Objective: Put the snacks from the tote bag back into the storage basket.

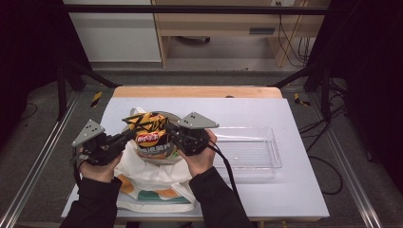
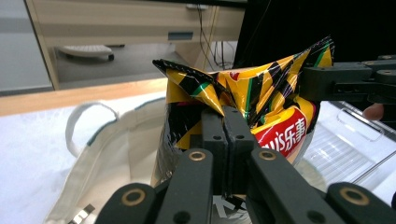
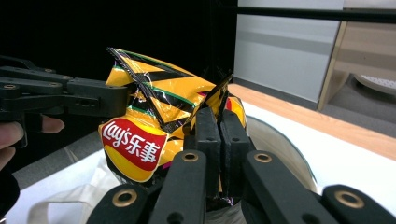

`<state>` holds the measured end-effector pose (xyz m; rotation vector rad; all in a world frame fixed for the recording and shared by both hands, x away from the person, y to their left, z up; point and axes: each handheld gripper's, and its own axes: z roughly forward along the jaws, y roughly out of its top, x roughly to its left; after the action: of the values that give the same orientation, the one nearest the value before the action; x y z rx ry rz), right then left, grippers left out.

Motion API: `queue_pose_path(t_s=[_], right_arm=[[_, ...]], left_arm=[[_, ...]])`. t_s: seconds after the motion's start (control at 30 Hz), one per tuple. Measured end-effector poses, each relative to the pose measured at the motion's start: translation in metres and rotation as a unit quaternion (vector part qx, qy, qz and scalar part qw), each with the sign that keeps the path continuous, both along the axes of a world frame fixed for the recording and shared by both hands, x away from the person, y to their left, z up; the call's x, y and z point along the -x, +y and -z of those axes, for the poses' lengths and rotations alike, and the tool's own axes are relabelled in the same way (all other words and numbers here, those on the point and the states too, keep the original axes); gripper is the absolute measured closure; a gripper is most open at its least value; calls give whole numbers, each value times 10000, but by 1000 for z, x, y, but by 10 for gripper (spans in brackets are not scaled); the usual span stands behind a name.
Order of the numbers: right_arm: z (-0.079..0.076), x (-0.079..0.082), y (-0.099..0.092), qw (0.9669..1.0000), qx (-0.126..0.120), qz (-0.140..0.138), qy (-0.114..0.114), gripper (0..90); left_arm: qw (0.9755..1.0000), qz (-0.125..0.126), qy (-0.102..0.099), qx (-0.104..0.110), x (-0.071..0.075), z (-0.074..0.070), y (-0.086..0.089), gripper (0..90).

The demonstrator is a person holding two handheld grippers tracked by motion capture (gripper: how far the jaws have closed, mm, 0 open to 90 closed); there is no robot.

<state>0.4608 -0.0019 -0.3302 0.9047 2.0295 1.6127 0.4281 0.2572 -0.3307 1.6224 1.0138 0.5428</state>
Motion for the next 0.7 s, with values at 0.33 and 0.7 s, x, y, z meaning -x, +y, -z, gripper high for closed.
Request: queue_pose_path(t_s=[0.33,0.7], right_arm=[[-19,9,-10,9999,-50,-82,-130,888],[-34,21,-33,9996,-20,-13,-283,890]], left_arm=[[9996,90,-212,139,11,-16,-7,893],[9992,149,-372,56,20,-28,-31,894]])
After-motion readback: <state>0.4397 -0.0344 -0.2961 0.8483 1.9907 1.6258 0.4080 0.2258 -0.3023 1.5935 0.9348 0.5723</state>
